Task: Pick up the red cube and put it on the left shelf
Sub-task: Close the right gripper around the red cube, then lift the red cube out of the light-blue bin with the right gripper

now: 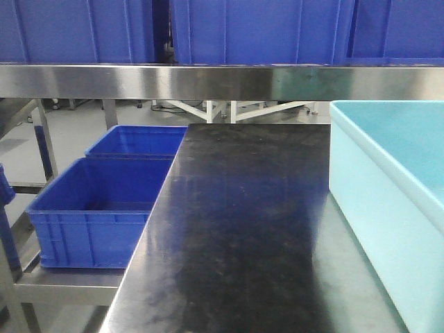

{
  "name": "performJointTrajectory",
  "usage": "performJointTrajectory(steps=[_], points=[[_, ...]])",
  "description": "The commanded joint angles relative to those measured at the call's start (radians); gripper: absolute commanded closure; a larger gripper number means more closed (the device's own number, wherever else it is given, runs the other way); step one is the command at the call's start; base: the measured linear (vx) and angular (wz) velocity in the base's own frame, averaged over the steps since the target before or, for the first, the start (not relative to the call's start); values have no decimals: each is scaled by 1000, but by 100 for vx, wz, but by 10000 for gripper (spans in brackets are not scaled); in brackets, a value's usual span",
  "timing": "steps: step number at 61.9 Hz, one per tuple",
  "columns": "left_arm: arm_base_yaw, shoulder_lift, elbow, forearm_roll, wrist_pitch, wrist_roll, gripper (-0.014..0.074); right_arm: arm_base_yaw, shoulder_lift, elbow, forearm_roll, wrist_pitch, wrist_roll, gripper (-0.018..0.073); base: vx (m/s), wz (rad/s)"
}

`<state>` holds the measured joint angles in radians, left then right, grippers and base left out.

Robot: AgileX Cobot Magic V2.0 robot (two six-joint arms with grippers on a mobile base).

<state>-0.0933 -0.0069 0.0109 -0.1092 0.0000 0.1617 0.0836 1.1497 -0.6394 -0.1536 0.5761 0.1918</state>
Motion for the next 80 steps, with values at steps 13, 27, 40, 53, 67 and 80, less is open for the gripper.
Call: performJointTrajectory(steps=[13, 27, 40, 53, 67, 80], points=[[2, 6, 22, -9, -84, -2, 491, -63, -13, -29, -22, -37, -2, -10, 0, 0], [2, 6, 22, -9, -84, -2, 491, -64, -13, -28, -22, -30, -2, -10, 0, 0], [2, 6, 22, -9, -84, -2, 491, -64, -13, 2, -22, -33, -2, -10, 0, 0], [2, 6, 22, -9, -84, -2, 491, -64, -13, 40, -22, -60, -2, -10, 0, 0], [2, 6, 22, -9, -84, -2, 491, -64, -6, 43, -22, -93, -2, -10, 0, 0], [2, 6, 22, -9, -84, -2, 491, -64, 54, 43, -22, -100, -2, -10, 0, 0]])
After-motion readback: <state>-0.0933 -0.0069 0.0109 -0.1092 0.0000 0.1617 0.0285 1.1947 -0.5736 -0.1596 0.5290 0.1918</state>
